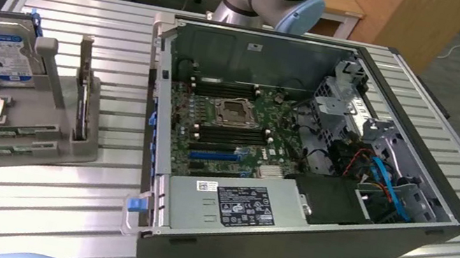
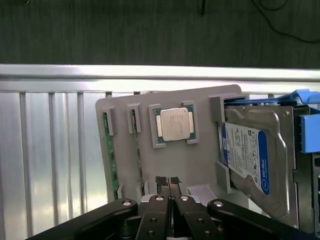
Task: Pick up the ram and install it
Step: 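Pick up the ram and move it above insertion slot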
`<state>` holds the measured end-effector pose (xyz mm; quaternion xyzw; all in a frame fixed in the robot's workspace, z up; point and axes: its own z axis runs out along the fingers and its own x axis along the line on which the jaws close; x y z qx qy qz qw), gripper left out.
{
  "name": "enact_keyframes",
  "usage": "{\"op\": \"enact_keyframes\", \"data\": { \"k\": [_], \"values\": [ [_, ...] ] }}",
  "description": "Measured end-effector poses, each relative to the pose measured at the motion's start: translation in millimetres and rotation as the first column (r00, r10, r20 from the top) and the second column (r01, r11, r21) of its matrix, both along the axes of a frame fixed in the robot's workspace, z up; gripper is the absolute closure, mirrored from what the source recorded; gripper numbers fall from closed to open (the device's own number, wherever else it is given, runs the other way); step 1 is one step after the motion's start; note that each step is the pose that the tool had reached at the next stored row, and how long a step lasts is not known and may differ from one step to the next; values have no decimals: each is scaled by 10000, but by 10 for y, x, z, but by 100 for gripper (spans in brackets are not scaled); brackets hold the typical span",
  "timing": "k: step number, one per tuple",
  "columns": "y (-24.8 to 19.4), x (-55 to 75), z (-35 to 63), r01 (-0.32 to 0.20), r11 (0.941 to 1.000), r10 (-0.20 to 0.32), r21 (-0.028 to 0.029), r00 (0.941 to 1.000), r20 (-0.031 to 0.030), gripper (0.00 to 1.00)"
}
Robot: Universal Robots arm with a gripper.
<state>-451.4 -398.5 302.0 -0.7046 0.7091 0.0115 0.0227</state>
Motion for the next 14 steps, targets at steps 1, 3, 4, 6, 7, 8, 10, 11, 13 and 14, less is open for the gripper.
{"op": "enact_keyframes", "data": {
  "k": [1, 3, 4, 6, 7, 8, 10, 11, 13, 14],
  "values": [
    [0, 0, 0, -168, 9999, 168, -1, 9999, -1, 90],
    [0, 0, -2, -505, 9987, 505, -1, 9987, -1, 90],
    [0, 0, -2, -672, 9977, 672, -1, 9977, -1, 90],
    [0, 0, -4, -1006, 9949, 1006, -3, 9949, 0, 90],
    [0, 0, -5, -1145, 9934, 1145, -8, 9934, -1, 90],
    [0, 1, -7, -1264, 9920, 1264, -23, 9920, -3, 90],
    [-1, 0, -11, -1438, 9895, 1438, -102, 9896, -23, 90],
    [0, 0, -12, -1517, 9883, 1516, -160, 9884, -37, 90],
    [0, 0, -17, -1648, 9859, 1647, -283, 9863, -67, 90],
    [-1, 0, -19, -1701, 9849, 1700, -318, 9854, -73, 90]
  ]
}}
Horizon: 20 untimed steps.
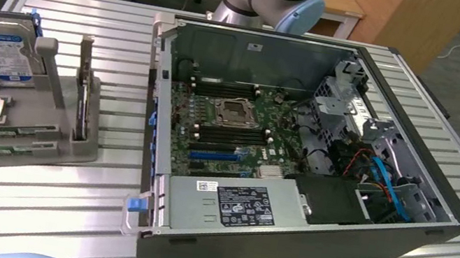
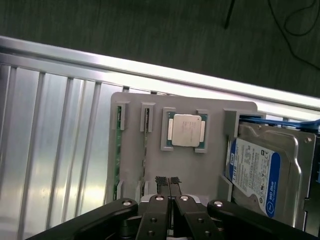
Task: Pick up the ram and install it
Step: 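Pick up the ram and move it above insertion slot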
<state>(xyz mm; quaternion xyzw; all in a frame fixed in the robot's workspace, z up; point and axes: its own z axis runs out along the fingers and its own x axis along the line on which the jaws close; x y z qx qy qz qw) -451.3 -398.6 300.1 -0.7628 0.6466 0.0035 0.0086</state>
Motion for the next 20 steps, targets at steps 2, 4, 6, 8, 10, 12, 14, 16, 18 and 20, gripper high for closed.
{"op": "enact_keyframes", "data": {
  "k": [2, 4, 6, 8, 10, 12, 14, 16, 18, 20],
  "values": [
    [0, 0, -1, -51, 10000, 51, -8, 10000, -3, 90],
    [1, 0, -4, -55, 10000, 55, -9, 10000, -3, 90],
    [1, 0, -9, -55, 10000, 55, -8, 10000, -2, 90],
    [1, 0, -8, -54, 10000, 54, -9, 10000, -3, 90],
    [0, 0, -9, -54, 10000, 54, -9, 10000, -2, 90],
    [1, 0, -9, -54, 10000, 54, -9, 10000, -2, 90],
    [1, 0, -9, -54, 10000, 54, -9, 10000, -2, 90],
    [1, 0, -9, -54, 10000, 54, -9, 10000, -2, 90],
    [1, -1, -9, -54, 10000, 54, -7, 10000, -2, 89],
    [1, 0, -9, -54, 10000, 54, -5, 10000, -1, 77]
  ]
}}
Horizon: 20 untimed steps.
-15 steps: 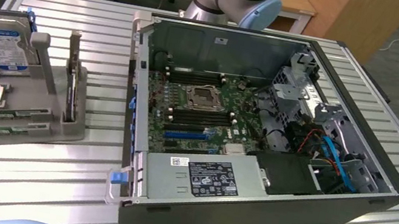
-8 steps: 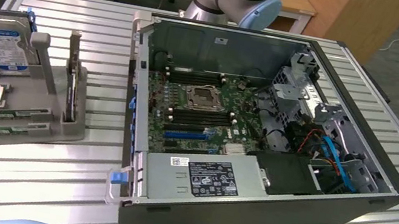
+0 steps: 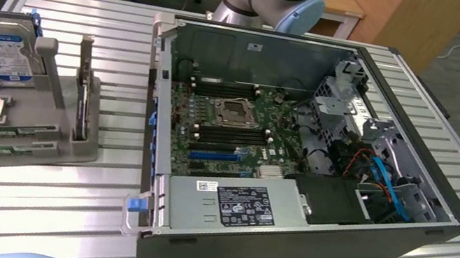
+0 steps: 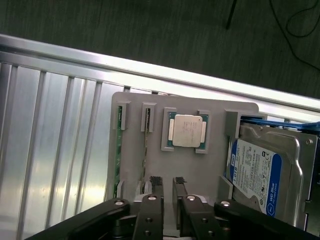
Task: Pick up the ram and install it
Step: 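Pick up the ram and move it above insertion slot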
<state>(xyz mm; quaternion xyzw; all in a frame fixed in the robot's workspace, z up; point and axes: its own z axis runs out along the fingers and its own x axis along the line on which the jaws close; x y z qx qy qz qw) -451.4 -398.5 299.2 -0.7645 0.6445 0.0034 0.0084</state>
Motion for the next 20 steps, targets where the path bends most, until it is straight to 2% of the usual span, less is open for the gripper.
{"op": "enact_keyframes", "data": {
  "k": [3, 4, 14, 20],
  "values": [
    [0, 0, 0, 0, 10000, 0, 1, 10000, 0, 71],
    [0, 0, 0, 0, 10000, 0, 1, 10000, 0, 64],
    [-27, 0, -69, -1, 10000, 1, 7, 10000, 21, 64],
    [-89, 0, -96, 0, 10000, 0, -20, 10000, 24, 64]
  ]
}}
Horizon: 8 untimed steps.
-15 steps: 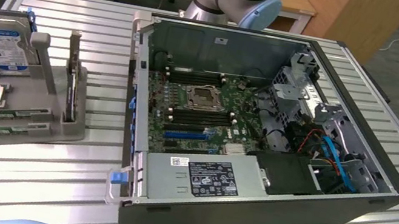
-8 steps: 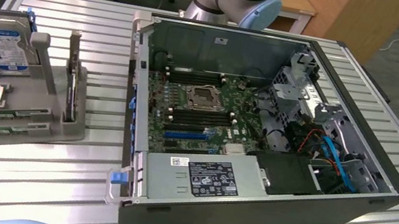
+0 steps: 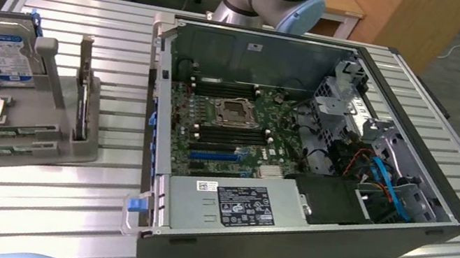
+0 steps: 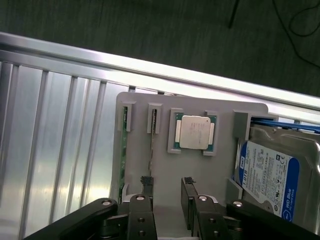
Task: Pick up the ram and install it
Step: 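Pick up the ram and move it above insertion slot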
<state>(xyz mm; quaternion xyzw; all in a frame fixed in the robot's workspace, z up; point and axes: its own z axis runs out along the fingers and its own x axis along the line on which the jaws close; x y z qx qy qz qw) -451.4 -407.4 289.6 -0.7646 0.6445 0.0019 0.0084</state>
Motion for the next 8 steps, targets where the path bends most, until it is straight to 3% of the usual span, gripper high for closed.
{"op": "enact_keyframes", "data": {
  "k": [8],
  "values": [
    [-108, 0, -43, 0, 10000, 0, -26, 10000, 6, 64]
  ]
}}
